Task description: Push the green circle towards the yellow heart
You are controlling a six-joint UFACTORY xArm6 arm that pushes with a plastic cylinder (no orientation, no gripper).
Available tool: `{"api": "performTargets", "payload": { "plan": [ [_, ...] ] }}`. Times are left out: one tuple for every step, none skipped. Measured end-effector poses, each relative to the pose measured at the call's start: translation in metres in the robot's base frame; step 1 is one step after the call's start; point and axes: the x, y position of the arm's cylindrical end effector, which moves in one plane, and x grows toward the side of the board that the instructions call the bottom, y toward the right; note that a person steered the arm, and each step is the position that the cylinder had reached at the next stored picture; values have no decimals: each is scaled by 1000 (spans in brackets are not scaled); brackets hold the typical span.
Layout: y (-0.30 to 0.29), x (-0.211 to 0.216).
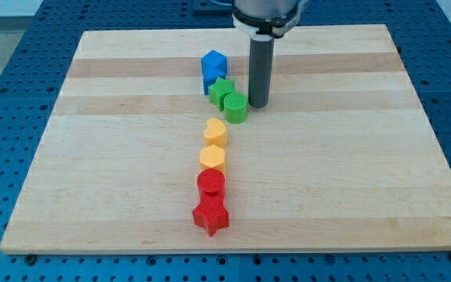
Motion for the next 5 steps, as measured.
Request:
{"api": "performTargets", "payload": {
  "plan": [
    [-8,11],
    [-18,24],
    [-21,29],
    [-21,31],
    [5,30]
  ]
}}
